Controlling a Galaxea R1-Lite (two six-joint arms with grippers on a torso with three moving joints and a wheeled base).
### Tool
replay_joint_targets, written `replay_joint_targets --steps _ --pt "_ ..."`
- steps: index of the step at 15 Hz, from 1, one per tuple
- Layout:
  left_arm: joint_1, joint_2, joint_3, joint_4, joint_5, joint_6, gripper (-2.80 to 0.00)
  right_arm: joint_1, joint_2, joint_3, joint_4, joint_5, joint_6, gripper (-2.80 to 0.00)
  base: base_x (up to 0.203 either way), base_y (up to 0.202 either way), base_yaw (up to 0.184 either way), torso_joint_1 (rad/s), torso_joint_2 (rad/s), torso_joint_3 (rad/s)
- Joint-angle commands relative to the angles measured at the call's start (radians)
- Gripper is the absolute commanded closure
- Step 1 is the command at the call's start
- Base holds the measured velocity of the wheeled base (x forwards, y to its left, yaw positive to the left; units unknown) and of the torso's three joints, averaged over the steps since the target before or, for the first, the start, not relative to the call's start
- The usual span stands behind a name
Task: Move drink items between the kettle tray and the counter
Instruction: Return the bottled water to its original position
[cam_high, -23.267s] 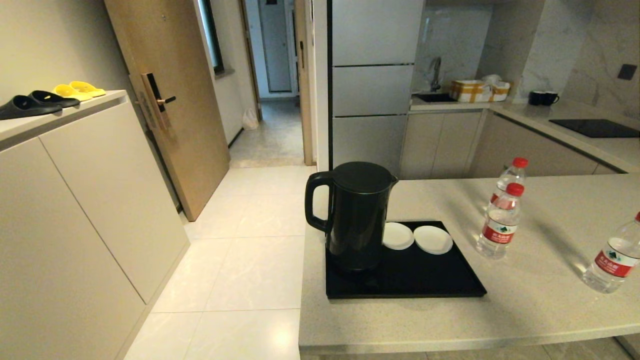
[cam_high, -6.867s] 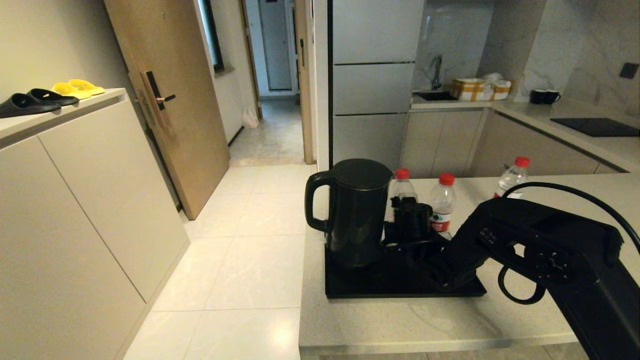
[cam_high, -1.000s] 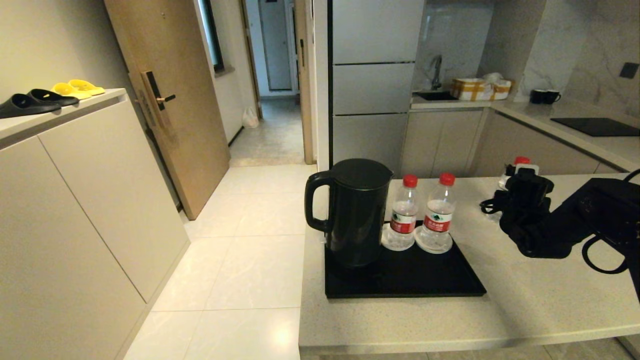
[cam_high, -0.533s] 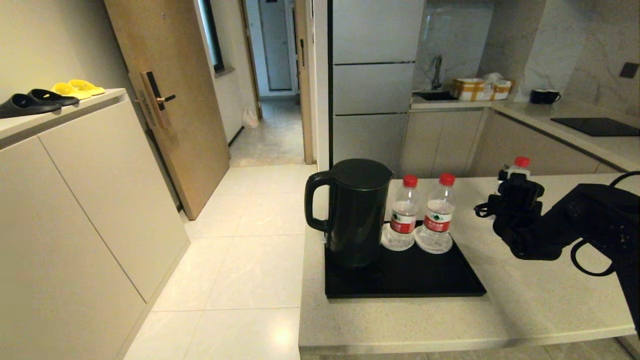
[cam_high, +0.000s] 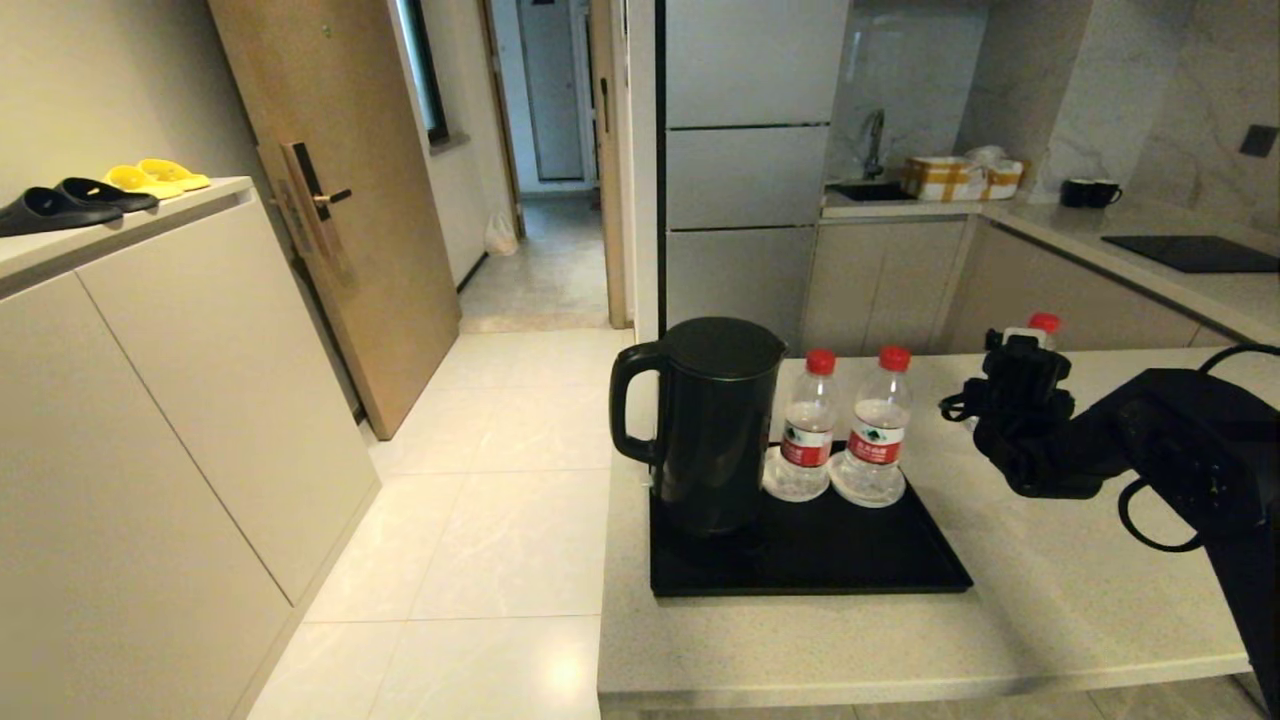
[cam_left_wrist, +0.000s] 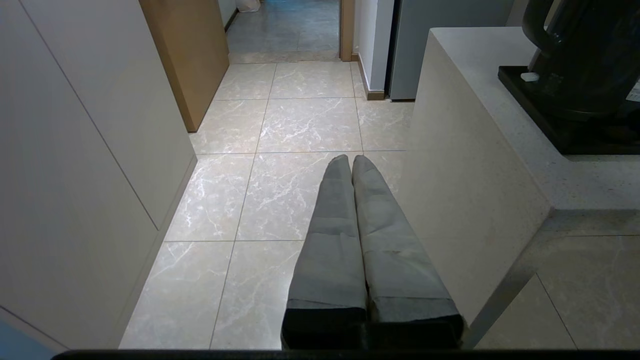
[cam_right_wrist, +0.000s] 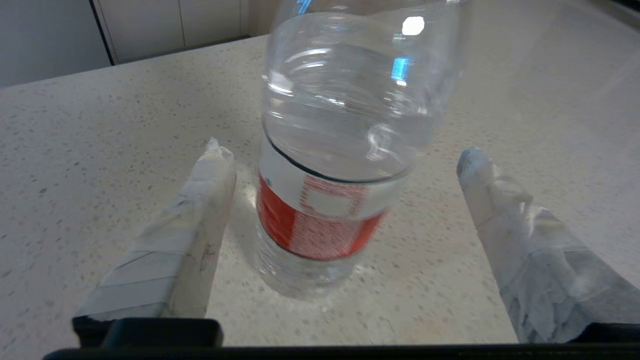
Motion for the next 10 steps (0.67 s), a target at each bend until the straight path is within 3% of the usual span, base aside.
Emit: replay_joint_targets --steps 1,7,8,10 --pt "0.001 0.001 0.000 0.000 0.001 0.000 0.00 -0.008 0.037 -0.069 0.024 -0.004 -0.001 -2.80 0.000 0.000 0.000 0.000 0.00 0.000" --pt "0.001 0.001 0.000 0.000 0.001 0.000 0.00 -0.026 0.100 -0.197 0.105 -0.010 0.001 -2.80 0.000 0.000 0.000 0.000 0.00 0.000" --pt "0.000 0.001 0.000 0.000 0.001 0.000 0.00 -0.026 0.100 -0.198 0.113 -0.021 0.001 0.00 0.000 0.000 0.000 0.000 0.00 0.000" --pt "0.001 0.001 0.000 0.000 0.000 0.000 0.00 -0.026 0.100 -0.209 0.117 -0.041 0.006 0.00 0.000 0.000 0.000 0.000 0.00 0.000"
